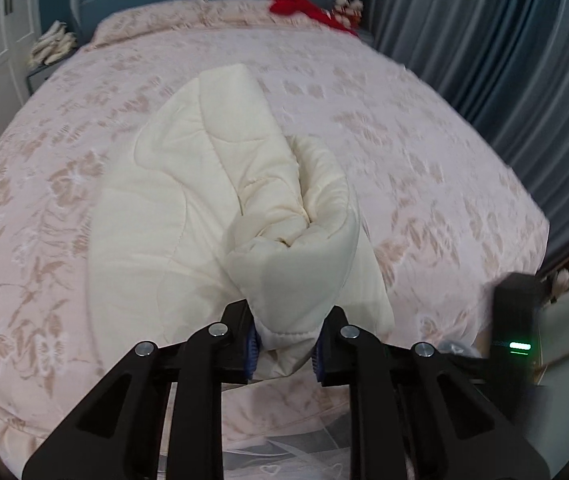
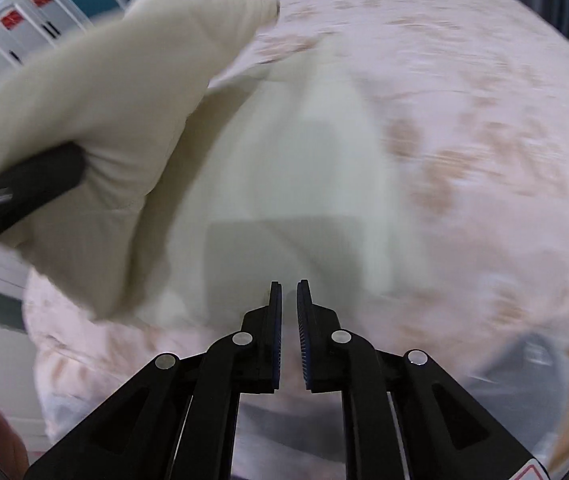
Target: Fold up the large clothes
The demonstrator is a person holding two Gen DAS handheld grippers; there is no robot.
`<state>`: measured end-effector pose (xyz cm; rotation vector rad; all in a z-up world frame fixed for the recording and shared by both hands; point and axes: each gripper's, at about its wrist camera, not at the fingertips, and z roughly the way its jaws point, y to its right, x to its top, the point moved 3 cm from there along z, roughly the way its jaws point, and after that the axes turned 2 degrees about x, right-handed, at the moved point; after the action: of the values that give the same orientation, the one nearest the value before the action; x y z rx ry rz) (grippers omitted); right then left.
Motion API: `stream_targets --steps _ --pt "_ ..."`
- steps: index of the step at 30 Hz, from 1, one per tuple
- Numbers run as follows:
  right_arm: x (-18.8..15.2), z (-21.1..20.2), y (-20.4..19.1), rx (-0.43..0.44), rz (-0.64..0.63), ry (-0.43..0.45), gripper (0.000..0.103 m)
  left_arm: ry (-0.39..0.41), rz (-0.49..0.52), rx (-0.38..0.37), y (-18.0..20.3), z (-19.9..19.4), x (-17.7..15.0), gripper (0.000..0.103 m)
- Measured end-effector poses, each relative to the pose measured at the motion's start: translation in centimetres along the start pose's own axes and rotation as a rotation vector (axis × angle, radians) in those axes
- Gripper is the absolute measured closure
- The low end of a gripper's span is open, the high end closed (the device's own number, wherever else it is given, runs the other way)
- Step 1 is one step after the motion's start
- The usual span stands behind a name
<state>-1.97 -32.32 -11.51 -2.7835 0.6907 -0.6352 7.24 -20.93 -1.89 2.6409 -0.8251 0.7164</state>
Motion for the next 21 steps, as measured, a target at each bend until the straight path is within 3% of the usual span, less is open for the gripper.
stream_targets --steps 6,9,11,12,16,19,21 --pt "-2.0 -2.4 3.6 -0.093 0.006 -0.005 0.092 -0.072 0.044 0.065 2.2 4.1 -1.7 0.084" --pt "-1.9 -3.6 3.9 -0.088 0.011 0.006 0.092 -0.084 0.052 0.086 2.6 4.6 -2.1 0.083" --pt "-1.4 -4.1 3.7 -0.078 0.010 0.023 0.091 -0.079 0.056 0.091 3.0 4.2 -2.0 0.076" --pt "-1.3 -4.3 3.5 -0.076 0.005 0.030 0.090 -0.077 0.056 0.087 3.0 3.8 -1.9 0.074" --pt "-0.8 -6.5 2.7 -0.068 -0.022 0.065 0.069 -0.021 0.006 0.021 1.9 -0.8 -1.3 0.057" --pt "-0.3 -8.5 1.5 -0.056 -0.051 0.105 0.057 0.048 -0.081 0.003 -1.4 -5.2 -1.2 0.046" --pt "0.1 -9.6 0.3 -0.040 -0.069 0.134 0.052 0.090 -0.142 0.022 -4.5 -7.7 -1.5 0.044"
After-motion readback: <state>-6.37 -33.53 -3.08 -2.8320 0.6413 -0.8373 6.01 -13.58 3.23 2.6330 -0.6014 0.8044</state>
